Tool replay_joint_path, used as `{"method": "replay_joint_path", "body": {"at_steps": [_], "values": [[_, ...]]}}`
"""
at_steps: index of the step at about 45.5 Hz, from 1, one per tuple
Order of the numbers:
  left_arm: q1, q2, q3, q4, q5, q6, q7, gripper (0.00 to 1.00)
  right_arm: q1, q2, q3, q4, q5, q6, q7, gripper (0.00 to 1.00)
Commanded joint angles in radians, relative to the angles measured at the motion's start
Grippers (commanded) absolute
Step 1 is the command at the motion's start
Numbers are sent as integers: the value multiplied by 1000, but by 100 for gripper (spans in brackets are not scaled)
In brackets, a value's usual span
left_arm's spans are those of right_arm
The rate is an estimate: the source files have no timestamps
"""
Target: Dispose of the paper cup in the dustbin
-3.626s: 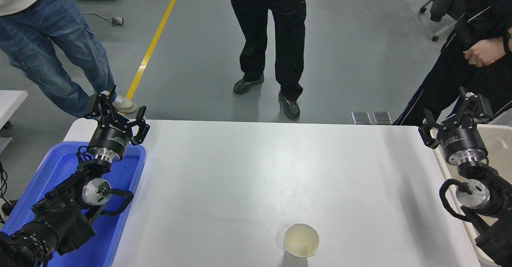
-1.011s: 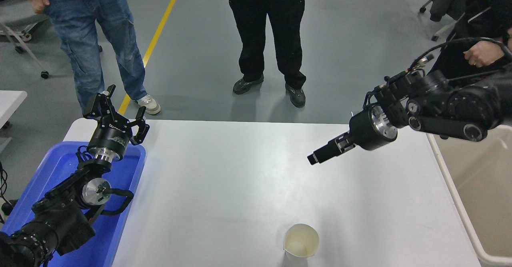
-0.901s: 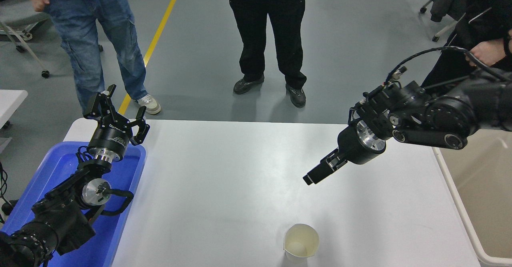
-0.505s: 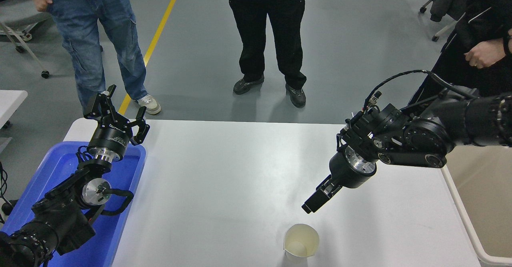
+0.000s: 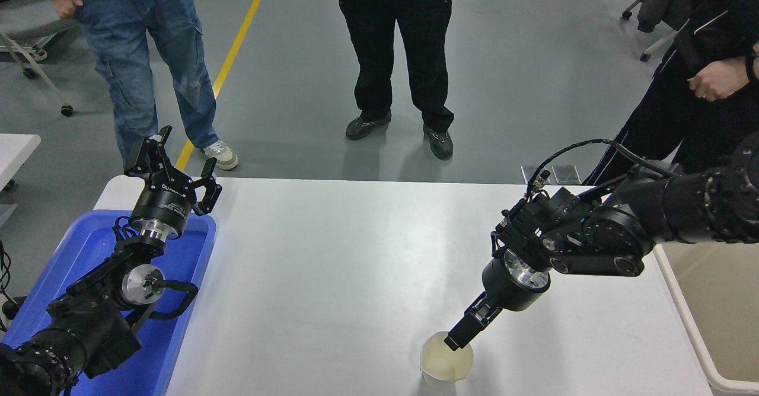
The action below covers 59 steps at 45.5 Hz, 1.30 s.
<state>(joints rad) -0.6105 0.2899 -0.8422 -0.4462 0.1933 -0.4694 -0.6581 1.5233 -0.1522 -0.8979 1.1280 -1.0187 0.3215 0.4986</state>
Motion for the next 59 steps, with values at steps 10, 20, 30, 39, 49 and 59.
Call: {"method": "replay_joint_path", "body": {"at_steps": [10,20,30,39,49,59], "values": [[0,0,0,1,0,0,0,100,-94,3,20,-59,2,-15,-2,99],[0,0,0,0,0,0,0,100,-101,3,37,-60,0,-38,3,90],[0,0,0,0,0,0,0,100,-109,3,34,-60,-8,-41,26,60],[0,0,0,0,0,0,0,100,-95,2,1,-77,-14,-33,32,0],[2,0,0,0,0,0,0,100,-89,2,-1,-77,-9,-33,37,0],[0,0,0,0,0,0,0,100,-84,0,2,-77,-9,-33,43,0]]}}
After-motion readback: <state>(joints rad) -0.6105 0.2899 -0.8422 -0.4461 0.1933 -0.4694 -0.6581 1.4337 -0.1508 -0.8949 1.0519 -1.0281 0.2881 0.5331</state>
